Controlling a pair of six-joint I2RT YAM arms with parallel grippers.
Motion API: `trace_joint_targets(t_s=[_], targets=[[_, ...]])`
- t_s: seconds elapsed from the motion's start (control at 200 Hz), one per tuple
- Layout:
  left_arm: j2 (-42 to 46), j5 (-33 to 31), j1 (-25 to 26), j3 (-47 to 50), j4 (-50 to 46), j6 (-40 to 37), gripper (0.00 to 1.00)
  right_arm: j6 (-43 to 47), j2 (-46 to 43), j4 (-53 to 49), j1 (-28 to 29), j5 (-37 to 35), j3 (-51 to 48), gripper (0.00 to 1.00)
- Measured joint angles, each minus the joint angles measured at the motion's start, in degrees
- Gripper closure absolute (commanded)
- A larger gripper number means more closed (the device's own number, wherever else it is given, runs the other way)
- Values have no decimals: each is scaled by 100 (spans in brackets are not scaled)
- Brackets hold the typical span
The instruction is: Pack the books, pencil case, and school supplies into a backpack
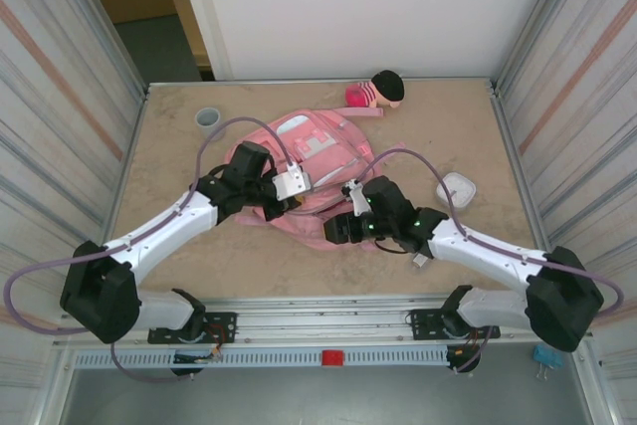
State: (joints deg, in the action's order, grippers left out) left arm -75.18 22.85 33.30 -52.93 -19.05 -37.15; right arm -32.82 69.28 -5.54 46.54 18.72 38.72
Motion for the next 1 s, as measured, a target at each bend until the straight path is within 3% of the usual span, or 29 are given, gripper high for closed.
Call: trace_joint_targets(t_s=[0.381,0.576,0.712,0.837,1.002], targets=[[4,184,-111,0,83,254,98,243,680,42,76,4,643,59],[4,219,-111,0,96,278,98,352,678,114,177,13,750,89],[4,205,-118,0,87,280,98,365,662,-120,175,-164,835,100],[11,254,-149,0,94,264,98,393,518,-365,55,-197,844,100],[133,385,-251,13,138,219,98,553,181,-656,-507,116,804,100]])
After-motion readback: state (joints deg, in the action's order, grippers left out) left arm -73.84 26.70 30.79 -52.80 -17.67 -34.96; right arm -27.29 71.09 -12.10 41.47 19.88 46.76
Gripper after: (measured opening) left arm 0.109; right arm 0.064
